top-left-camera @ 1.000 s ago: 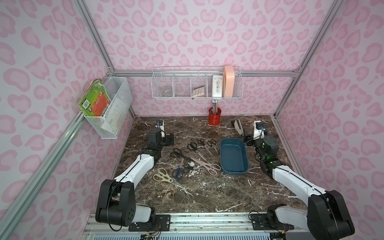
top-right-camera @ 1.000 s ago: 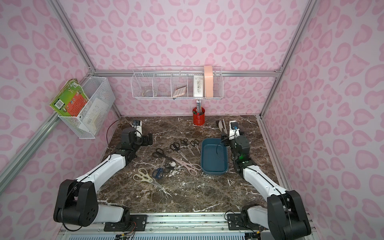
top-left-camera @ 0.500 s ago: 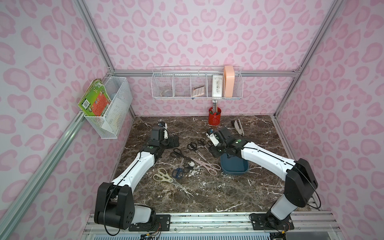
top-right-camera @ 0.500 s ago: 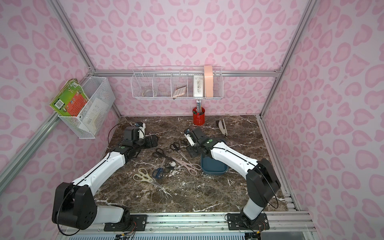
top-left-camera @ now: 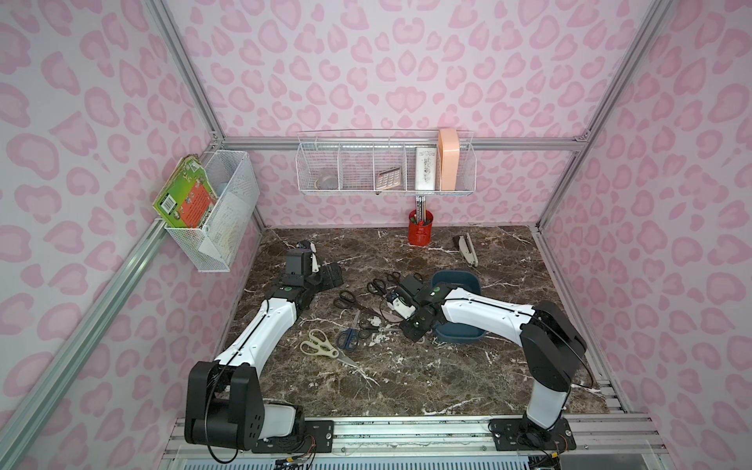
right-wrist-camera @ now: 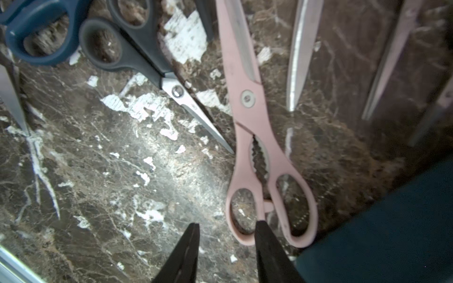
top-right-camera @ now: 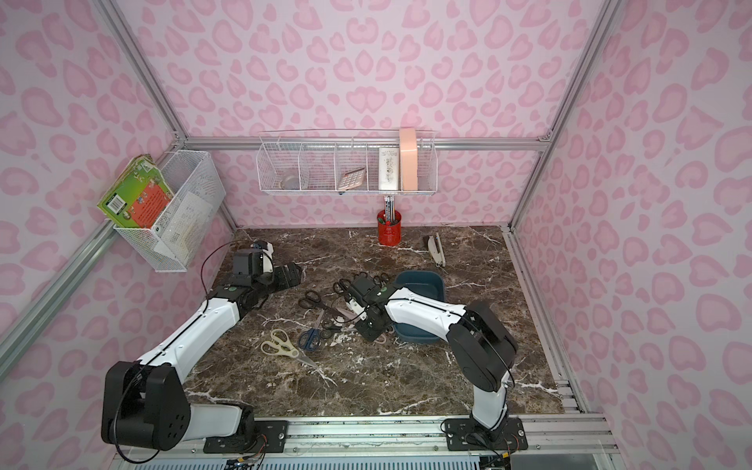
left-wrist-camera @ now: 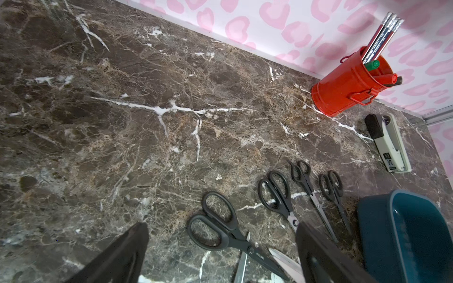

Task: Put the scissors into the storage box
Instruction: Pick up the scissors from the center of the board.

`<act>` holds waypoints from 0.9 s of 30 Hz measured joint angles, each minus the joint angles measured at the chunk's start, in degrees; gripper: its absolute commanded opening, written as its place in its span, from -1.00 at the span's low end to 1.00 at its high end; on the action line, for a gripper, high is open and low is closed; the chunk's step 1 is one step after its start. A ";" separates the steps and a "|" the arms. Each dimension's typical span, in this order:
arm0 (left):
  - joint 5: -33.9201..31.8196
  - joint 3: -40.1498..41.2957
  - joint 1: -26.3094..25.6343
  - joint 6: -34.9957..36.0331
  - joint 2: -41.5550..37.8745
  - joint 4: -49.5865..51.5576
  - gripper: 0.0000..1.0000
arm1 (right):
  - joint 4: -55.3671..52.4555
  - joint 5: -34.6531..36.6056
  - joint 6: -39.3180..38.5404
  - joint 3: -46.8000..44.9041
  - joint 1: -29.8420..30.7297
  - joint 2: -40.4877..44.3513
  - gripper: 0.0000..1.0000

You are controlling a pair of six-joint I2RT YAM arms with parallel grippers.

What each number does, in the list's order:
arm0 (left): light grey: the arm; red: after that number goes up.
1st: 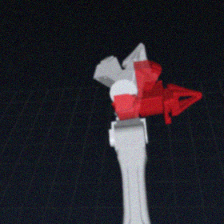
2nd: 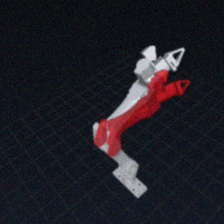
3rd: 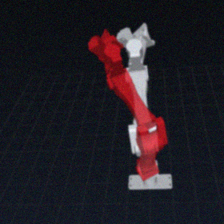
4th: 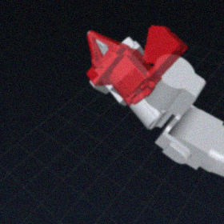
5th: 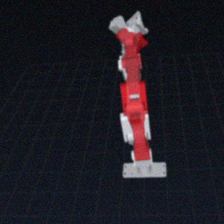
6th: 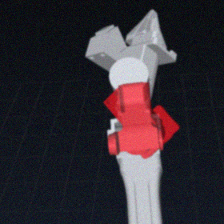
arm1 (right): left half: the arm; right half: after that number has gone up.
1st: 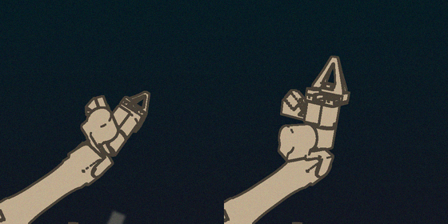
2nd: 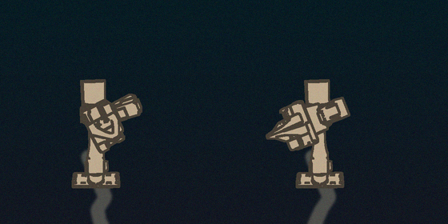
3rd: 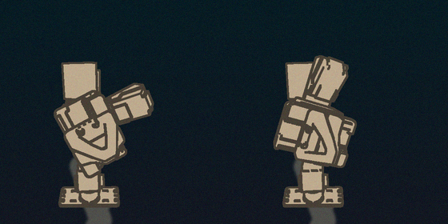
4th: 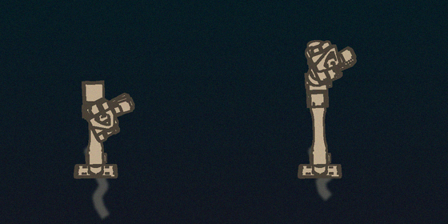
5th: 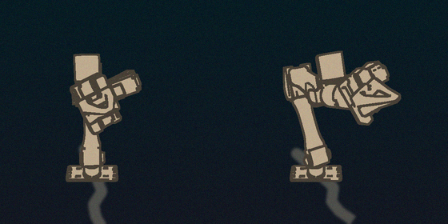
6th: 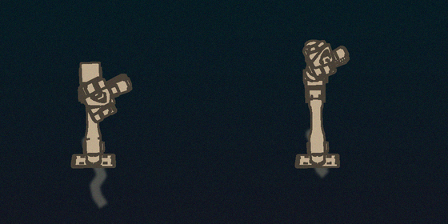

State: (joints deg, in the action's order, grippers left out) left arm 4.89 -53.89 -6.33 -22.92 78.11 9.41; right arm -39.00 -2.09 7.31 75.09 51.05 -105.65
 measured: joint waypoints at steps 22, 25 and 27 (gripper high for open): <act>-0.26 0.00 0.04 -0.98 0.76 -0.11 0.98 | 4.79 3.34 3.82 -2.14 0.11 -3.98 -0.38; -0.26 0.00 0.04 -1.14 0.79 -0.09 0.97 | 4.98 3.82 4.44 -2.25 0.48 -3.98 -0.43; -0.26 0.00 0.04 -1.14 0.79 -0.02 0.98 | 5.05 4.42 4.74 -2.21 0.81 -4.00 -0.42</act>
State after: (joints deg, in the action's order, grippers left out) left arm 4.62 -53.89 -6.28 -24.05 78.89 9.39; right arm -33.95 2.33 12.05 72.88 51.86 -109.65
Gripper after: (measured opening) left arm 0.987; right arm 0.282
